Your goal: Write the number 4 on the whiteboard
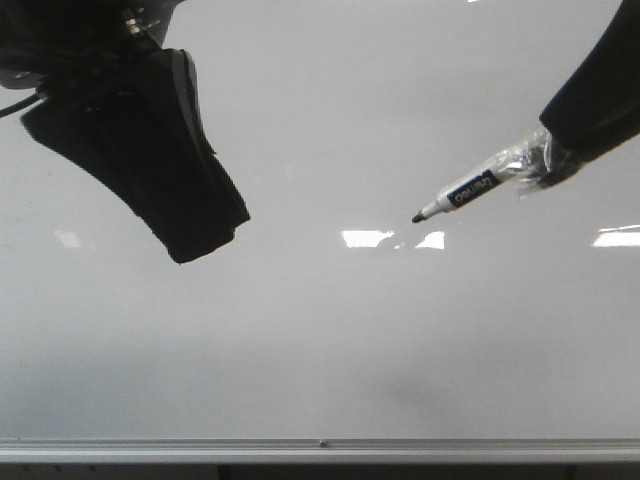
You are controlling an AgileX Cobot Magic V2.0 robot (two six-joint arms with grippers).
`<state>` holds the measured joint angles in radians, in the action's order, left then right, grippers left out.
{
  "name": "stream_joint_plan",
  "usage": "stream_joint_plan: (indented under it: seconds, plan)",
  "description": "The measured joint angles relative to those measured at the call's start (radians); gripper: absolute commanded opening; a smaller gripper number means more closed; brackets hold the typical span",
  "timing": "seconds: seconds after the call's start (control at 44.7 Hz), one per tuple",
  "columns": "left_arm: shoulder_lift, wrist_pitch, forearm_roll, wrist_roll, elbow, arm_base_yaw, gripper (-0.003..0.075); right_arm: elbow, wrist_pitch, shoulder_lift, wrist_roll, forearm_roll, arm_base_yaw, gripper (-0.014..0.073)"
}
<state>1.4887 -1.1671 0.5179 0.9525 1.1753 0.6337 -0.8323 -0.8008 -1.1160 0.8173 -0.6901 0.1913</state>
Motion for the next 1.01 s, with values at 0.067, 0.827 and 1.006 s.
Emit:
stream_joint_plan:
  seconds: [0.067, 0.827, 1.006]
  plan:
    - [0.000, 0.000, 0.000, 0.000, 0.000, 0.000, -0.0020, -0.002, 0.071, 0.000, -0.064, 0.000, -0.008, -0.0062]
    - [0.000, 0.003, 0.002, 0.000, 0.000, 0.000, -0.0020, -0.390, 0.110, -0.287, -0.155, -0.002, -0.208, -0.0062]
    - [0.000, 0.003, 0.002, 0.000, 0.000, 0.000, -0.0020, -0.394, 0.108, -0.309, -0.155, 0.002, -0.208, -0.0062]
